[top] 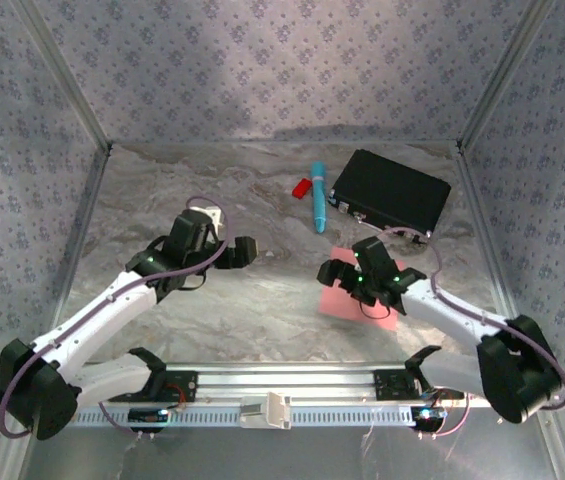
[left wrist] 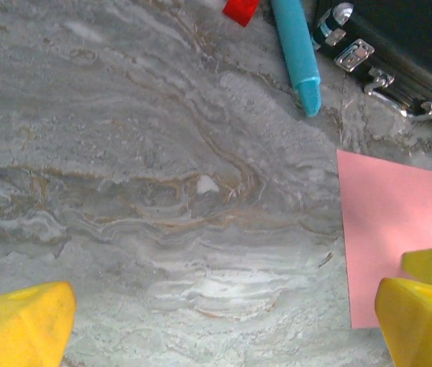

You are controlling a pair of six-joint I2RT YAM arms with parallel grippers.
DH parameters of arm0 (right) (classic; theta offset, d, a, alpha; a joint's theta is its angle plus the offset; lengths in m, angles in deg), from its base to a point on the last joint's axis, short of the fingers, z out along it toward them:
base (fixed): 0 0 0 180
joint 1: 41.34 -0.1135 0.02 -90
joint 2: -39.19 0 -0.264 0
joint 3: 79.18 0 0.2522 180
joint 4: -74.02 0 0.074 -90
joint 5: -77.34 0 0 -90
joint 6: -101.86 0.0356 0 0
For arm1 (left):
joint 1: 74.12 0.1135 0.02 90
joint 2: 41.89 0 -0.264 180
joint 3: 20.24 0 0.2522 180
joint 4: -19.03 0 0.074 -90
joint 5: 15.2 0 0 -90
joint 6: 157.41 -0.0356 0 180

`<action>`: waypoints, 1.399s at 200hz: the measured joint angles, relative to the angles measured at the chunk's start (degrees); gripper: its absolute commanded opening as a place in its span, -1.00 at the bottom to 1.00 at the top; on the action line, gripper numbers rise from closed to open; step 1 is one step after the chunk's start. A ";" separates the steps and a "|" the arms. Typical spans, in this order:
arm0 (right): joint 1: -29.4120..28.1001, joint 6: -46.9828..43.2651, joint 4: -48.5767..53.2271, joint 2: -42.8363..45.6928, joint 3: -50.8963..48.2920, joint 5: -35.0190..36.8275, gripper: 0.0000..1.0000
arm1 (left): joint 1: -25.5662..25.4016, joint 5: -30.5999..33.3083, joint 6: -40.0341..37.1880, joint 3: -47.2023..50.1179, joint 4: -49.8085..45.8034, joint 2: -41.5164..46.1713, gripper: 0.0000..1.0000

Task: Fold a paper plane with a square sheet of paper (pick it up from the middle)
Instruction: Move the square sheet of paper to the center of the table.

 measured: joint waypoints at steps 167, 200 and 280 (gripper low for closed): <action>13.07 -4.09 -1.70 -0.44 -5.20 -2.69 0.98 | 0.57 -6.99 2.45 9.62 5.53 7.19 0.99; 7.48 -1.92 -5.81 -1.84 -5.64 -1.64 0.98 | 0.57 -7.19 2.62 9.64 5.55 7.37 0.99; -9.18 8.76 -13.73 -13.25 0.83 3.98 0.98 | 0.57 -7.19 2.64 9.62 5.38 5.31 0.99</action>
